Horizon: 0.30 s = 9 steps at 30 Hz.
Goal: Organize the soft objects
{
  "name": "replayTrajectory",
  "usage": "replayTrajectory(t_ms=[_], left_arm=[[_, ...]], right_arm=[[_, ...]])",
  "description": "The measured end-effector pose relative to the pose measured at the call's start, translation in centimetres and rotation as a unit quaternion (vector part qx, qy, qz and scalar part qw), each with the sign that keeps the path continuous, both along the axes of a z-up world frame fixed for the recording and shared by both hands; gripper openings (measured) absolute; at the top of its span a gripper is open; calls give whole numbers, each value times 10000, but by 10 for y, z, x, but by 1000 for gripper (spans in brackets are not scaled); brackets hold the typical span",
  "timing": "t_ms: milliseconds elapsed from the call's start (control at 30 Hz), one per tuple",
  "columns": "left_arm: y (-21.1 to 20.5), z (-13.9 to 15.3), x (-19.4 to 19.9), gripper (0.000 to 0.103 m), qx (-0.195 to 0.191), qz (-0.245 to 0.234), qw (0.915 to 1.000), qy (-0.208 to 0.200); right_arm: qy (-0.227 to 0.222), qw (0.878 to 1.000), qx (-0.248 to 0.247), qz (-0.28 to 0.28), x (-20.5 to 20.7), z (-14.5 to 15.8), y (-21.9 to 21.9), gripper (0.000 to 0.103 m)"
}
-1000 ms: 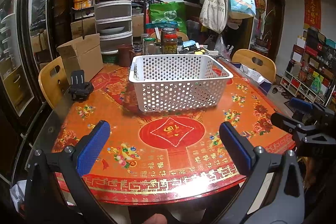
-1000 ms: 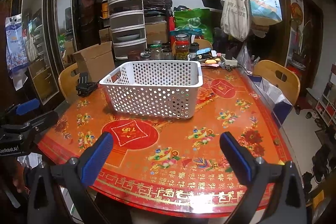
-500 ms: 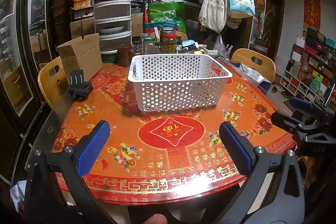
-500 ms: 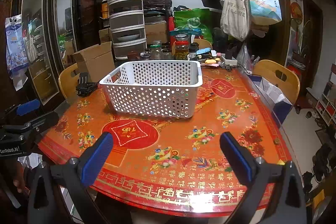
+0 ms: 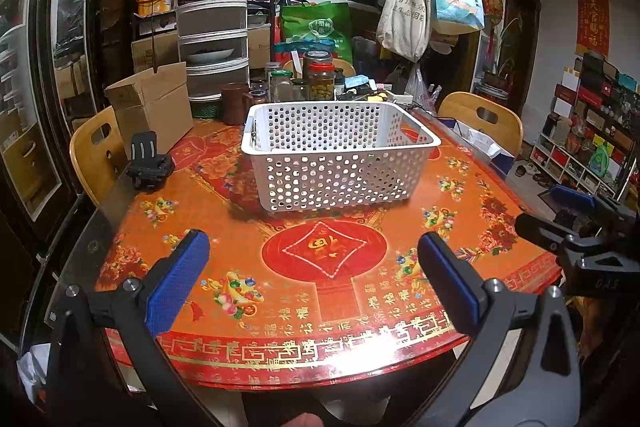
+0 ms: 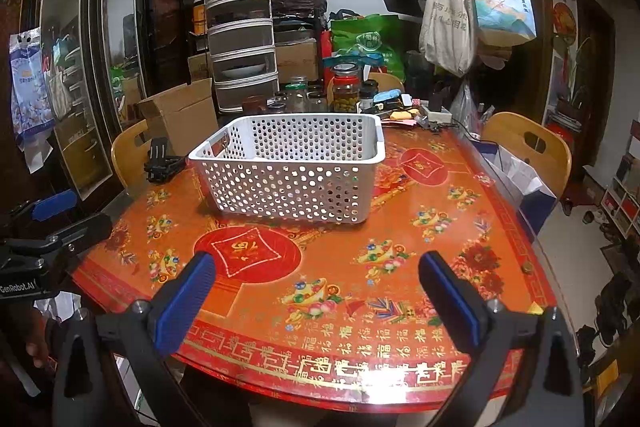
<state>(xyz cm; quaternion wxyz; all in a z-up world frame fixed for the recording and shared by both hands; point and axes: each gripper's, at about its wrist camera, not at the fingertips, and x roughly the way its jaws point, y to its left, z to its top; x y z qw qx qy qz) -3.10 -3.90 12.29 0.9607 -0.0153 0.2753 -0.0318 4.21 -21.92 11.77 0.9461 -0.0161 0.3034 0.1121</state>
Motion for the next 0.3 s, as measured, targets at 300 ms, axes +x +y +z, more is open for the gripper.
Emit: replayTrajectory(t_ms=[300], left_arm=[[-2, -2, -2, 103, -44, -49, 10000, -24]], right_arm=[[-10, 10000, -7, -1, -1, -1, 1, 101]])
